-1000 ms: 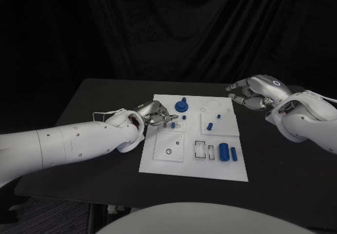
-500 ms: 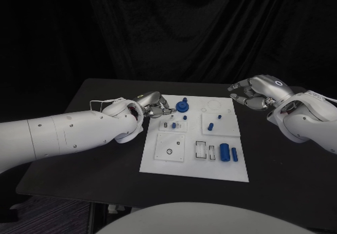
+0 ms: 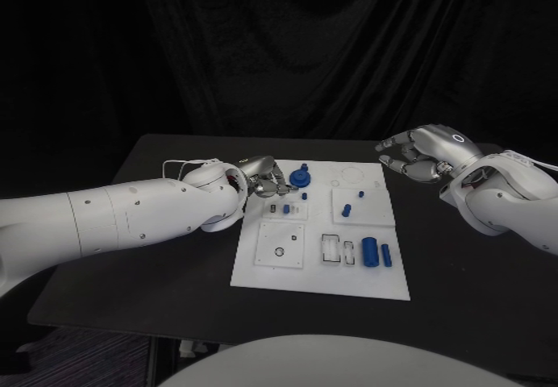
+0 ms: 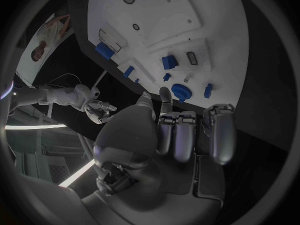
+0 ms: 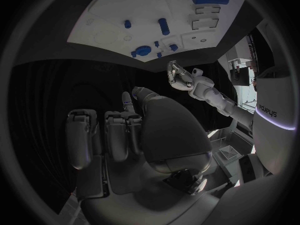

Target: Assemble the parts on the task board

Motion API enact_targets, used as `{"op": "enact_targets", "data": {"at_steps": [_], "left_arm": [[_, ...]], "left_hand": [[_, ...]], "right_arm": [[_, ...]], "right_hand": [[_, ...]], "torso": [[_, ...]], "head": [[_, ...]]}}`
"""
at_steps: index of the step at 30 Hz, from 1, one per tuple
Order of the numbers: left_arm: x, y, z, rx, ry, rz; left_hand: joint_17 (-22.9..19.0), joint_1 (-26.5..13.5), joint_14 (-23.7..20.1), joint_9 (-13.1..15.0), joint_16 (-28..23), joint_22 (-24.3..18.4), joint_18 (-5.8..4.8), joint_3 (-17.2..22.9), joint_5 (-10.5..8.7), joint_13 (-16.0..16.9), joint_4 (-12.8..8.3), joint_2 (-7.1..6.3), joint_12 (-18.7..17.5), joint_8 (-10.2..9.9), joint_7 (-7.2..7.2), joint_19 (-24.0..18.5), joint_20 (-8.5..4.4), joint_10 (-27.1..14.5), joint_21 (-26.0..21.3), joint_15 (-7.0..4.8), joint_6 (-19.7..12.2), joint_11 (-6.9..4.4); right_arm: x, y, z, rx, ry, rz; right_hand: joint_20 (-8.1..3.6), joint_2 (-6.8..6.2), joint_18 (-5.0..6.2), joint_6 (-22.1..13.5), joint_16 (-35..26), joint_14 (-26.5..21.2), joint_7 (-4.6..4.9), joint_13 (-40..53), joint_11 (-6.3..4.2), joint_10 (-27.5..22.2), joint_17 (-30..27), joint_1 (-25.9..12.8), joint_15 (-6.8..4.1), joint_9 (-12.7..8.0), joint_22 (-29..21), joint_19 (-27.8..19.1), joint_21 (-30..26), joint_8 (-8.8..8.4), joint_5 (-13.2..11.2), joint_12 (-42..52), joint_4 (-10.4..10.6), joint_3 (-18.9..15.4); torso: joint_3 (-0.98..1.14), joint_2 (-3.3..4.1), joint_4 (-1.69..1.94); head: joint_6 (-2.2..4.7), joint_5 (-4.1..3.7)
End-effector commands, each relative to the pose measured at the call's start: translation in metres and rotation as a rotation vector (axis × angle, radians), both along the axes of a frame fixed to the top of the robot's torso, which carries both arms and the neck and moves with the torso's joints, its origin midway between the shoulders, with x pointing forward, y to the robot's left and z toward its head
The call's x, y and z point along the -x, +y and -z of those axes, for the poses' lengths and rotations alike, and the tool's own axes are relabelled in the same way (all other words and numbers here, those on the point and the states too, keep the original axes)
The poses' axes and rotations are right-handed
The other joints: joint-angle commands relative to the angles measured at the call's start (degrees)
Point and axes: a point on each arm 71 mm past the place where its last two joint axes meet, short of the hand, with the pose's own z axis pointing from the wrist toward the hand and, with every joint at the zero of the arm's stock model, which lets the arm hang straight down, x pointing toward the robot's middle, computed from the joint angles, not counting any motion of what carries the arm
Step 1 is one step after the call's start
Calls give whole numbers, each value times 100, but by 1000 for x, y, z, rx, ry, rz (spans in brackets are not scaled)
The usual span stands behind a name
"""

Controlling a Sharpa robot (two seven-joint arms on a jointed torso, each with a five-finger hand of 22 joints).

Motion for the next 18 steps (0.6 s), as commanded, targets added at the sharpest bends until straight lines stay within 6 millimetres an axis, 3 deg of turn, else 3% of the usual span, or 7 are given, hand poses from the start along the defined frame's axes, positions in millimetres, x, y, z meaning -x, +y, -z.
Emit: {"op": "enact_targets", "data": {"at_steps": [1,11,18], "left_arm": [[1,-4,3,-78,29,3],[3,-9,6,-168,52,-13],[3,-9,8,-209,60,-26]], "left_hand": [[1509,-256,604,-12,15,1229,-47,-60,-78,1484,0,-61,-22,-19,9,151,-4,607,33,13,54,10],[1509,-413,604,-200,15,1221,-42,-110,-29,1484,-9,-97,-22,-206,14,147,-9,607,13,9,98,10],[1509,-344,604,-321,15,1217,-40,-81,122,1484,-54,-159,-22,-335,18,143,-8,607,0,11,128,13]], "right_arm": [[0,-3,0,-23,-5,15],[0,-3,1,-28,-2,12],[1,-2,1,-29,-3,9]], "right_hand": [[25,-28,-31,43,17,606,-14,1508,51,597,1509,9,35,-5,1429,472,-15,-15,38,15,5,43],[25,-28,-31,43,17,606,-14,1508,51,597,1509,9,35,-5,1429,472,-15,-15,38,15,5,43],[26,-31,-31,47,17,606,-11,1508,53,597,1509,10,36,-6,1429,472,-15,-14,43,15,-1,47]], "torso": [[8,-48,-9],[-7,-130,-23],[-11,-167,-21]], "head": [[-1,1],[-1,53],[-1,106]]}}
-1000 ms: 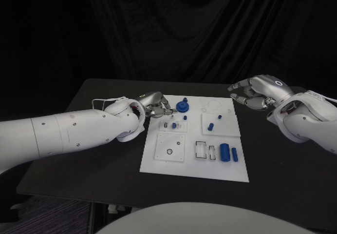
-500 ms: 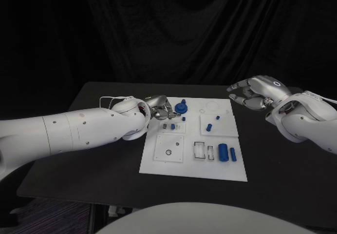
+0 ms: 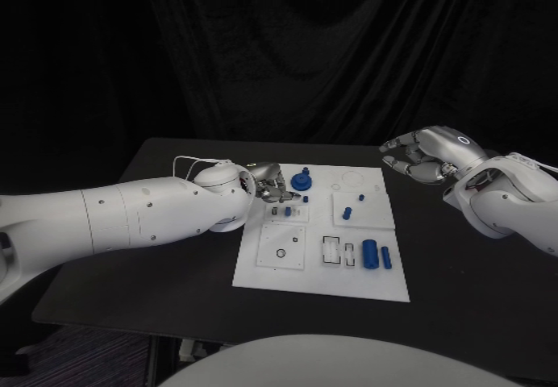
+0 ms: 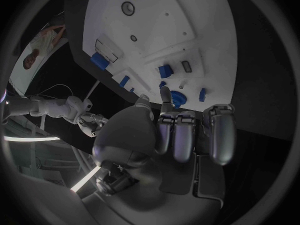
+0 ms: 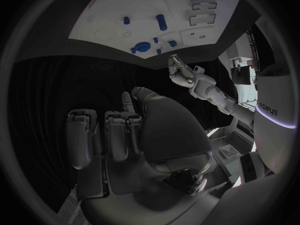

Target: Assemble the parts on the task board

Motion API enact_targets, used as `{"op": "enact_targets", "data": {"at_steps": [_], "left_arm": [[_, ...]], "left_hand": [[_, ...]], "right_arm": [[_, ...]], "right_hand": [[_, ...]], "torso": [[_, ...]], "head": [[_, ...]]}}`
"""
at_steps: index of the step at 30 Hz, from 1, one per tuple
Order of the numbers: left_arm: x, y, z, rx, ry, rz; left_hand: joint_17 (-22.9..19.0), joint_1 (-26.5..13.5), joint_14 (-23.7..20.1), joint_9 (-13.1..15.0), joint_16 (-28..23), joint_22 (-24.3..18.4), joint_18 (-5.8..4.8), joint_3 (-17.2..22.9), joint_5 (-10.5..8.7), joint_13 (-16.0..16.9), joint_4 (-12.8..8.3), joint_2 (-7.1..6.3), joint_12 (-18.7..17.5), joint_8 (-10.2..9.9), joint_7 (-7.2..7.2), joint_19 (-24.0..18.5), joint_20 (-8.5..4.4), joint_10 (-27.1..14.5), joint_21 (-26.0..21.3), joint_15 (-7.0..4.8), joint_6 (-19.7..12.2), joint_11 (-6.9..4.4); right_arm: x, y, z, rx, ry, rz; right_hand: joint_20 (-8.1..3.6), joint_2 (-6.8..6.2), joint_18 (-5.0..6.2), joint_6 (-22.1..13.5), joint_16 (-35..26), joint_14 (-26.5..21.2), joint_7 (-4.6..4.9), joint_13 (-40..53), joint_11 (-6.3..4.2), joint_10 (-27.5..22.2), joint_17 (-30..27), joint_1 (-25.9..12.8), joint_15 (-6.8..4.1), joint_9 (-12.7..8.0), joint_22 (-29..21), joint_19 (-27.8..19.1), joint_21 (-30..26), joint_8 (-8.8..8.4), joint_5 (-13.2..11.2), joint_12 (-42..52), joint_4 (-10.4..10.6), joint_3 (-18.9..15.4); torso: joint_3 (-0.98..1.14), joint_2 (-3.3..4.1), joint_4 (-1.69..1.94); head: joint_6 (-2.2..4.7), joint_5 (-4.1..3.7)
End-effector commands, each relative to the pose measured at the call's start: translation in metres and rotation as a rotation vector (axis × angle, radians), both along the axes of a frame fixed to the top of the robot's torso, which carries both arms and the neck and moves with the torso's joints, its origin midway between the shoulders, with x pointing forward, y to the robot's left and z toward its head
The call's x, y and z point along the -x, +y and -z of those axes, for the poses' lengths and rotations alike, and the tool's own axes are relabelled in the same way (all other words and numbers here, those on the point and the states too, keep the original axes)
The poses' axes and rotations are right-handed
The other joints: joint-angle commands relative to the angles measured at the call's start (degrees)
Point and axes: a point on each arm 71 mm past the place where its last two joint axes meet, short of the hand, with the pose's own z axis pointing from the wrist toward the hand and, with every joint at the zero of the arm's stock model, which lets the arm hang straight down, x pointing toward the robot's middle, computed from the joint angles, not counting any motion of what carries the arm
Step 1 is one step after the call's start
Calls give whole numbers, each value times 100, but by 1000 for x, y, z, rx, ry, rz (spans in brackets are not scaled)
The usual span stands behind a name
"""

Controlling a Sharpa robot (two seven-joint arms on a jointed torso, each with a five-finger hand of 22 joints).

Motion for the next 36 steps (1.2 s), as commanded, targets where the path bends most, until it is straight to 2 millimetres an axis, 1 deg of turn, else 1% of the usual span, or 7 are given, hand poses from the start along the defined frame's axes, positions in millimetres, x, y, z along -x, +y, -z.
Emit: {"op": "enact_targets", "data": {"at_steps": [1,8,14,20,24,30,36], "left_arm": [[1,0,2,-69,11,-8],[0,-2,4,-91,18,-11],[0,-5,8,-86,18,-5],[2,-9,13,-68,13,7],[3,-9,17,-69,19,6],[3,-9,22,-61,18,5],[3,-10,24,-52,13,8]], "left_hand": [[1509,31,603,-33,15,1219,-41,-1,11,1503,-42,-74,22,-38,-2,146,-8,609,0,12,29,12],[1509,85,603,-113,15,1216,-39,24,-21,1503,-55,-104,22,-111,2,144,-8,609,-9,12,57,14],[1509,91,603,-313,15,1214,-38,50,-30,1503,-30,-115,22,-272,23,142,-1,609,-19,22,91,29],[1509,101,603,-575,15,1211,-36,82,-27,1503,-24,-130,22,-468,57,136,17,609,-34,46,113,58],[1509,99,603,-589,15,1211,-36,84,-26,1503,-21,-129,22,-478,58,136,19,609,-36,47,118,60],[1509,87,603,-632,15,1206,-32,90,-12,1503,-15,-124,22,-502,61,127,23,609,-52,52,140,64],[1509,89,603,-675,15,1204,-30,102,21,1503,-17,-117,22,-524,61,124,27,609,-59,55,166,65]], "right_arm": [[1,0,-1,-11,-12,1],[1,0,-1,-12,-12,0],[2,0,-1,-13,-12,-1],[1,-1,-1,-11,-10,1],[1,-1,-1,-11,-10,1],[1,-1,0,-10,-8,2],[1,-1,0,-9,-8,3]], "right_hand": [[26,-31,-31,47,17,606,-11,1508,53,597,1509,10,36,-7,1430,472,-15,-14,15,15,-1,48],[26,-34,-32,51,17,606,-7,1508,55,597,1509,9,37,-8,1431,474,-12,-12,20,15,-5,51],[26,-36,-33,58,17,606,-3,1508,58,597,1509,8,38,-7,1432,476,-10,-9,26,15,-9,55],[28,-38,-33,78,17,606,4,1508,63,597,1509,3,42,-6,1432,477,-8,-2,34,15,-14,63],[28,-38,-33,78,17,606,4,1508,63,597,1509,3,42,-6,1432,477,-8,-2,34,15,-14,63],[28,-38,-33,78,17,606,4,1508,63,597,1509,3,42,-6,1432,477,-8,-2,34,15,-14,63],[28,-38,-33,78,17,606,4,1508,63,597,1509,3,42,-6,1432,477,-8,-2,34,15,-14,63]], "torso": [[0,-31,-5],[11,-37,14],[26,-47,37],[24,-35,24],[23,-29,16],[6,-23,2],[-1,-29,6]], "head": [[-1,32],[-1,56],[-1,17],[-1,20],[-1,17],[-1,21],[-1,15]]}}
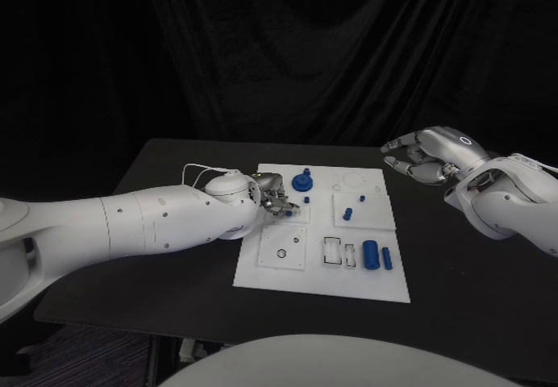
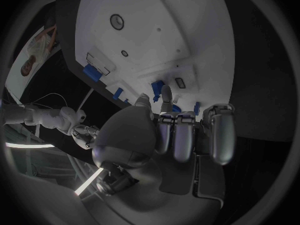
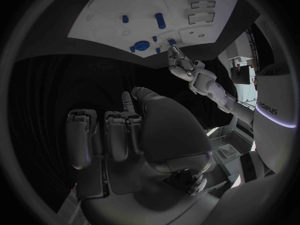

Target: Assemble the parts on the task board

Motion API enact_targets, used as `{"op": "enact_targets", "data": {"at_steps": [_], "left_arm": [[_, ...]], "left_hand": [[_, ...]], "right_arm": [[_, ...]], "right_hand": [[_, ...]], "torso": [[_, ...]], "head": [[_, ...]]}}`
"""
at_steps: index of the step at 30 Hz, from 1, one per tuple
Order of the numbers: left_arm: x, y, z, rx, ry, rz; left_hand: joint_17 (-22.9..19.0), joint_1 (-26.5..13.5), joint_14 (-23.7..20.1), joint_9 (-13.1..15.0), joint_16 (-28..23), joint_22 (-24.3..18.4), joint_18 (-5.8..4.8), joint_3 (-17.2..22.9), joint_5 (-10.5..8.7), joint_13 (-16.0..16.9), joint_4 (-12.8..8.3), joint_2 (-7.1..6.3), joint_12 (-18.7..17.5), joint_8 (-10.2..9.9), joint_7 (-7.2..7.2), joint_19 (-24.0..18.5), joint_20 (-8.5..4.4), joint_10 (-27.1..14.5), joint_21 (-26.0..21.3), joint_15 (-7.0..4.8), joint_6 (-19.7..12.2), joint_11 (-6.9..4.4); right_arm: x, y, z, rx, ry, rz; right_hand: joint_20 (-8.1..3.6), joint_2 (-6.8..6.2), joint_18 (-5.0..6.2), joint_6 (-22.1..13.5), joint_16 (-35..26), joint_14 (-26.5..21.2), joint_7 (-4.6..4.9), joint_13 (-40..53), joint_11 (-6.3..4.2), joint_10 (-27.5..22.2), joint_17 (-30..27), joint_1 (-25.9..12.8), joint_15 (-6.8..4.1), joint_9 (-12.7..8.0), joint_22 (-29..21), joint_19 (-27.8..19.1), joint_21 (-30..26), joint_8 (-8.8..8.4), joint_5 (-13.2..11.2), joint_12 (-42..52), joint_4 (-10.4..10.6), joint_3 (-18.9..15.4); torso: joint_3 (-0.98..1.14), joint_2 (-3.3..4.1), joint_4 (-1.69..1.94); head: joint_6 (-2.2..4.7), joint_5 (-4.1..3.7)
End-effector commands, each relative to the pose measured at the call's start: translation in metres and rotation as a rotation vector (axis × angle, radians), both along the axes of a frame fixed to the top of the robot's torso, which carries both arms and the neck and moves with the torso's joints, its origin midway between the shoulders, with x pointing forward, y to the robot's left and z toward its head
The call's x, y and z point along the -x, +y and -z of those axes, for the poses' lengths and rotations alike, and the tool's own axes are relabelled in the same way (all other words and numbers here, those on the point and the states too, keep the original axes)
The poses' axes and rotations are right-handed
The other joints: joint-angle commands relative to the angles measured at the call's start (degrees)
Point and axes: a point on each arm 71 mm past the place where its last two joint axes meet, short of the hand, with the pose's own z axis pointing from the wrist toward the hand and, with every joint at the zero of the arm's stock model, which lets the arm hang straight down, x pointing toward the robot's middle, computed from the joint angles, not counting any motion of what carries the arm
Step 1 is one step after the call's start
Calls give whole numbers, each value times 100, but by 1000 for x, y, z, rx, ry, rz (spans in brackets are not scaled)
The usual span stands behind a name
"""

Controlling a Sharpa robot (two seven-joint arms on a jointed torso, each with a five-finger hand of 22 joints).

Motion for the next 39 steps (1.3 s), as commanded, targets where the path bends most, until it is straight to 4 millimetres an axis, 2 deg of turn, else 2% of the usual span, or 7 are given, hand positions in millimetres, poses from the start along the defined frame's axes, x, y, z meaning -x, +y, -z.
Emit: {"op": "enact_targets", "data": {"at_steps": [1,8,14,20,27,33,39], "left_arm": [[0,-3,-1,22,-19,20],[0,-3,1,18,-13,21],[-1,-2,3,12,-6,22],[0,-3,6,2,6,23],[-1,-2,9,-6,16,21],[0,-4,10,-3,17,28],[0,-6,11,1,18,34]], "left_hand": [[1509,0,604,-18,15,1199,-27,39,33,1495,-6,-24,38,-36,0,117,28,598,-44,55,29,38],[1509,25,604,-80,15,1192,-22,70,105,1495,-15,-19,38,-73,0,104,32,598,-68,57,55,40],[1509,80,604,-193,15,1188,-18,136,318,1495,-23,-33,38,-140,-2,94,36,598,-88,59,96,39],[1509,92,604,-218,15,1192,-21,157,376,1495,-20,-33,38,-153,-3,100,36,598,-76,58,110,38],[1509,124,604,-245,15,1189,-18,196,474,1495,-28,-41,38,-155,-16,97,33,598,-85,52,151,28],[1509,171,604,-280,15,1189,-18,254,628,1495,-36,-63,38,-175,-24,97,27,598,-88,46,162,22],[1509,227,604,-302,15,1188,-17,315,742,1495,-52,-87,38,-186,-31,96,22,598,-92,41,171,15]], "right_arm": [[0,-1,0,-5,-8,4],[0,0,0,-4,-8,3],[0,1,0,-4,-7,1],[0,1,0,-4,-6,3],[0,1,0,-3,-3,2],[0,1,0,-3,-2,3],[0,1,0,-3,-1,3]], "right_hand": [[28,-38,-33,37,16,606,4,1508,27,603,1509,3,42,-8,1433,477,-8,-2,34,15,1,48],[30,-41,-33,55,16,606,10,1508,32,603,1509,-3,46,-7,1432,475,-11,5,38,15,-3,54],[30,-41,-33,55,16,606,10,1508,32,603,1509,-3,46,-7,1432,475,-11,5,38,15,-3,54],[30,-41,-33,55,16,606,10,1508,32,603,1509,-3,46,-7,1432,475,-11,5,38,15,-3,54],[30,-41,-33,55,16,606,10,1508,32,603,1509,-3,46,-7,1432,475,-11,5,38,15,-3,54],[33,-45,-30,67,16,606,14,1508,36,603,1509,-8,49,-7,1429,470,-20,8,41,15,-9,61],[33,-45,-30,67,16,606,14,1508,36,603,1509,-8,49,-7,1429,470,-20,8,41,15,-9,61]], "torso": [[-9,-2,-3],[-10,0,2],[-4,0,0],[-2,-4,4],[-4,-1,-14],[-2,-5,1],[0,-7,-2]], "head": [[-1,3],[-1,10],[-1,0],[-1,-10],[-1,-2],[-1,-18],[-1,-9]]}}
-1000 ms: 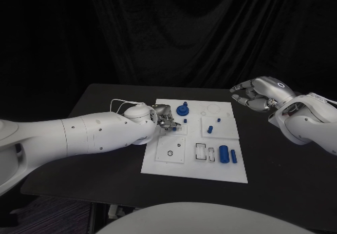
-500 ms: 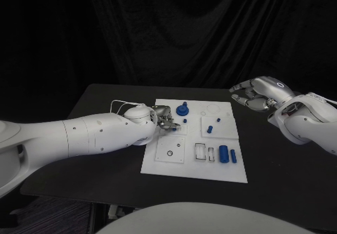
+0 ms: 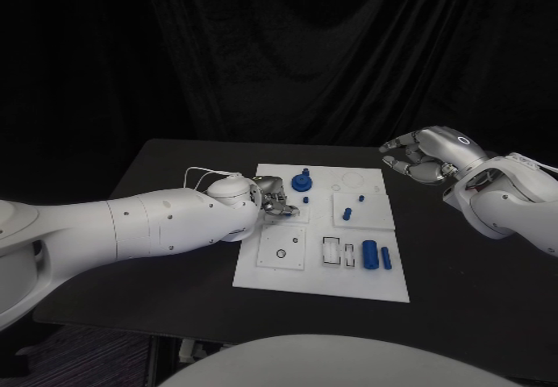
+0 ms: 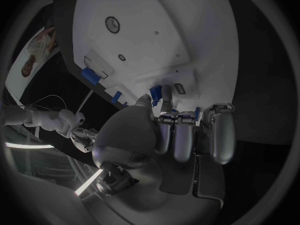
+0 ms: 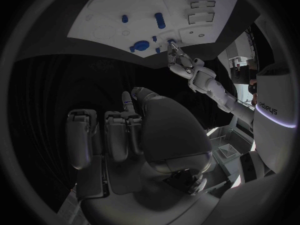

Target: Assemble the parts on the task board

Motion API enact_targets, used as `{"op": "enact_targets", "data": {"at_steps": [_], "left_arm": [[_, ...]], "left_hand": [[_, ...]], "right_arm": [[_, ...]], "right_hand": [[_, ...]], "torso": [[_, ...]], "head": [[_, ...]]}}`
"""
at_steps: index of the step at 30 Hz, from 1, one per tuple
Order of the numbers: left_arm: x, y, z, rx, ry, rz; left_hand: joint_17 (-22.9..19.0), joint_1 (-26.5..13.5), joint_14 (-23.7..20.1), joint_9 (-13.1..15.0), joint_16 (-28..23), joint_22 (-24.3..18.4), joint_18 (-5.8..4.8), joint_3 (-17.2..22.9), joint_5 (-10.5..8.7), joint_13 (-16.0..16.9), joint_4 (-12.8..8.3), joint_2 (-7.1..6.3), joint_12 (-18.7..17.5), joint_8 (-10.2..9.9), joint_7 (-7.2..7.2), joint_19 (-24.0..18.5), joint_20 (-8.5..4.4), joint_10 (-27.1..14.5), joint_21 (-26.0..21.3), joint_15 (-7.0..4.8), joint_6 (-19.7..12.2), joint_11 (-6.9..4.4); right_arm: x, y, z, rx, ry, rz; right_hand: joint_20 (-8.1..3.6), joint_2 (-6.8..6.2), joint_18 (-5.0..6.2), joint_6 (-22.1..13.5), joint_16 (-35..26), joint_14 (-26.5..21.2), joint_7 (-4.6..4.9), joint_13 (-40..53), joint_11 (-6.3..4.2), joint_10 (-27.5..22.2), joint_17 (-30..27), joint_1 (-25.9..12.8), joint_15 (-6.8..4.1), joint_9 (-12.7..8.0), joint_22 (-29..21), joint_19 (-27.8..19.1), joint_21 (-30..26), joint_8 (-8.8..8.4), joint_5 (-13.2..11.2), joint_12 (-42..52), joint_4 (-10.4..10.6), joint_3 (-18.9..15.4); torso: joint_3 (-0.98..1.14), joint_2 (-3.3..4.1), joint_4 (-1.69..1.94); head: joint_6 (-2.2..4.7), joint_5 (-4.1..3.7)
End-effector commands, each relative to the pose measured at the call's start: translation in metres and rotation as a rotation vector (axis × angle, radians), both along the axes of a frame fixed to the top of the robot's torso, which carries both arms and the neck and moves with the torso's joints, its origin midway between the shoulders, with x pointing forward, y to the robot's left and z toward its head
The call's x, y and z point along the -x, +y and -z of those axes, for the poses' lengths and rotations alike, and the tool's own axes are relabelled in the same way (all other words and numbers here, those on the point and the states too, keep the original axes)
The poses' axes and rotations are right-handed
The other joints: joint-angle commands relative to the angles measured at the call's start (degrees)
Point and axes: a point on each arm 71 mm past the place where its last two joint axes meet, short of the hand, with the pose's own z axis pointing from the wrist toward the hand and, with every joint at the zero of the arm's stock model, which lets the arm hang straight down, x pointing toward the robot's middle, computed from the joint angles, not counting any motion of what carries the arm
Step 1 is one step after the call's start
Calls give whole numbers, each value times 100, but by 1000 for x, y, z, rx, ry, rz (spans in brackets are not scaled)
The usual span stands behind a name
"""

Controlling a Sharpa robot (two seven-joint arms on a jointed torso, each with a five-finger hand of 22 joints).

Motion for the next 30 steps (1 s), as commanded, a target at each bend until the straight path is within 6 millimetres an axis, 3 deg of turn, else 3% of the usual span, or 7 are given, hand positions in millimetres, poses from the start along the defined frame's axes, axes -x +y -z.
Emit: {"op": "enact_targets", "data": {"at_steps": [1,8,12,19,26,30], "left_arm": [[1,-3,1,6,4,27],[2,-5,1,8,7,35],[2,-5,2,6,10,37],[2,-5,3,4,13,36],[2,-4,3,5,13,35],[2,-4,2,9,8,37]], "left_hand": [[1509,66,584,-13,15,1188,-17,47,60,1491,0,-3,19,-30,10,96,22,607,-23,21,48,5],[1509,106,584,-25,15,1187,-16,92,141,1491,-12,-41,19,-33,4,94,19,607,-28,16,60,1],[1509,162,584,-24,15,1187,-16,175,283,1491,-18,-76,19,-18,-12,93,11,607,-31,8,89,-12],[1509,250,584,-14,15,1188,-16,282,299,1491,-53,-104,19,-5,-28,94,2,607,-29,-4,97,-26],[1509,475,584,25,15,1185,-13,645,407,1491,-161,-217,19,24,-59,89,-25,607,-41,-31,86,-54],[1509,600,584,47,15,1184,-13,1152,534,1491,-230,-392,19,31,-56,85,-43,607,-47,-35,50,-60]], "right_arm": [[0,0,0,-2,-2,6],[0,0,1,-1,0,7],[0,0,1,0,2,7],[0,0,1,0,2,6],[0,0,1,1,4,8],[0,0,1,1,4,7]], "right_hand": [[33,-45,-30,47,16,606,-7,1508,40,606,1509,-8,49,-8,1429,470,-20,8,19,15,-9,30],[34,-46,-28,52,16,606,-4,1508,42,606,1509,-10,51,-9,1426,466,-26,9,20,15,-13,35],[35,-46,-27,54,16,606,-4,1508,43,606,1509,-11,52,-9,1425,464,-30,9,21,15,-15,37],[35,-46,-27,54,16,606,-4,1508,43,606,1509,-11,52,-9,1425,464,-30,9,21,15,-15,37],[36,-46,-24,59,16,606,-2,1508,45,606,1509,-11,54,-9,1421,458,-41,10,23,15,-19,43],[36,-46,-24,59,16,606,-2,1508,45,606,1509,-11,54,-9,1421,458,-41,10,23,15,-19,43]], "torso": [[2,-4,-1],[3,-4,-2],[3,-4,-1],[0,-4,7],[3,-2,4],[2,-1,4]], "head": [[-1,8],[-1,12],[-1,19],[-1,-3],[-1,-26],[-1,-25]]}}
